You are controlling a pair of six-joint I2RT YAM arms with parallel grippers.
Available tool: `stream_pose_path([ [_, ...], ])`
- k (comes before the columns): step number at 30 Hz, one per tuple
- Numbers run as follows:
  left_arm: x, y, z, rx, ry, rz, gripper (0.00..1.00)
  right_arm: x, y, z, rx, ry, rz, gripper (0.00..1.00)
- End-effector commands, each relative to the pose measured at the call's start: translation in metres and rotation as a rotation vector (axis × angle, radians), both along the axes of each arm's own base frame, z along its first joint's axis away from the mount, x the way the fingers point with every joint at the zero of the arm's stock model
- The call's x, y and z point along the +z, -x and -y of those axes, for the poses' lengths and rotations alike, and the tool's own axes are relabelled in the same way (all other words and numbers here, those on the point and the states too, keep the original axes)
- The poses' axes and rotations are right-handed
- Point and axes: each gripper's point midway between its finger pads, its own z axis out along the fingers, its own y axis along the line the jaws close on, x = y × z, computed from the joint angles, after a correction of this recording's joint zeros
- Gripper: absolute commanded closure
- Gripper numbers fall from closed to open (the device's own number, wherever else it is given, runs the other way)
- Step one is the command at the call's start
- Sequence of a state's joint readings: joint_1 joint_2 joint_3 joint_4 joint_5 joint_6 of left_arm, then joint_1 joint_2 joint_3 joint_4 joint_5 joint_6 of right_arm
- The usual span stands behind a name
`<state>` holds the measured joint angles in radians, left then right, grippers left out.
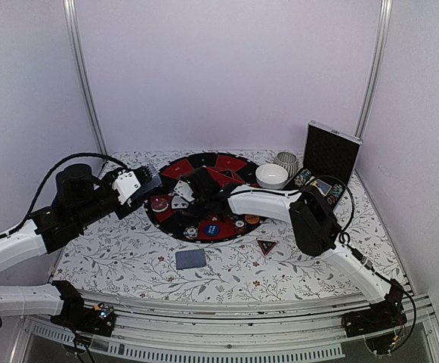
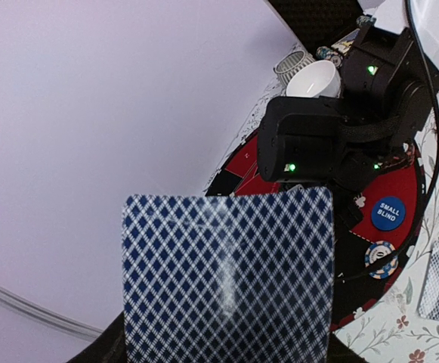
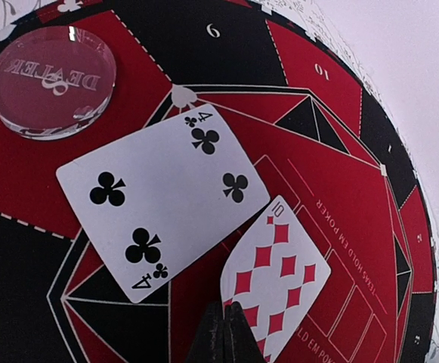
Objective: Distribute texas hold em gaming equipment
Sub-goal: Flop the poker card in the community card area.
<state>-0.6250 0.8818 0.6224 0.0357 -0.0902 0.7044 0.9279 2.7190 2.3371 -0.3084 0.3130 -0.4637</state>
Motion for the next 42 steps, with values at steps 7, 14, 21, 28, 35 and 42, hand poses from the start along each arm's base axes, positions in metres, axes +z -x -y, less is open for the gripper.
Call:
stream_pose_path([
  [7, 0.020, -0.001, -0.001, 0.002, 0.043, 0.033, 0.43, -0.027, 0.023, -0.008, -0.050, -0.053, -0.129, 0.99],
  [14, 0.023, 0.001, -0.002, -0.002, 0.048, 0.038, 0.43, -0.025, 0.024, -0.013, -0.022, -0.060, -0.125, 0.99],
  [21, 0.023, 0.001, -0.002, 0.000, 0.047, 0.041, 0.43, -0.030, 0.031, -0.016, 0.008, -0.060, -0.157, 0.99],
  [28, 0.023, 0.001, -0.002, 0.000, 0.047, 0.042, 0.43, -0.026, 0.030, -0.027, 0.063, -0.074, -0.130, 0.99],
  [35, 0.023, 0.001, -0.002, -0.002, 0.047, 0.039, 0.43, -0.025, 0.025, -0.021, 0.044, -0.045, -0.104, 0.99],
  [42, 0.023, 0.001, -0.002, -0.002, 0.047, 0.041, 0.43, -0.020, 0.027, -0.020, 0.043, -0.044, -0.106, 0.98],
])
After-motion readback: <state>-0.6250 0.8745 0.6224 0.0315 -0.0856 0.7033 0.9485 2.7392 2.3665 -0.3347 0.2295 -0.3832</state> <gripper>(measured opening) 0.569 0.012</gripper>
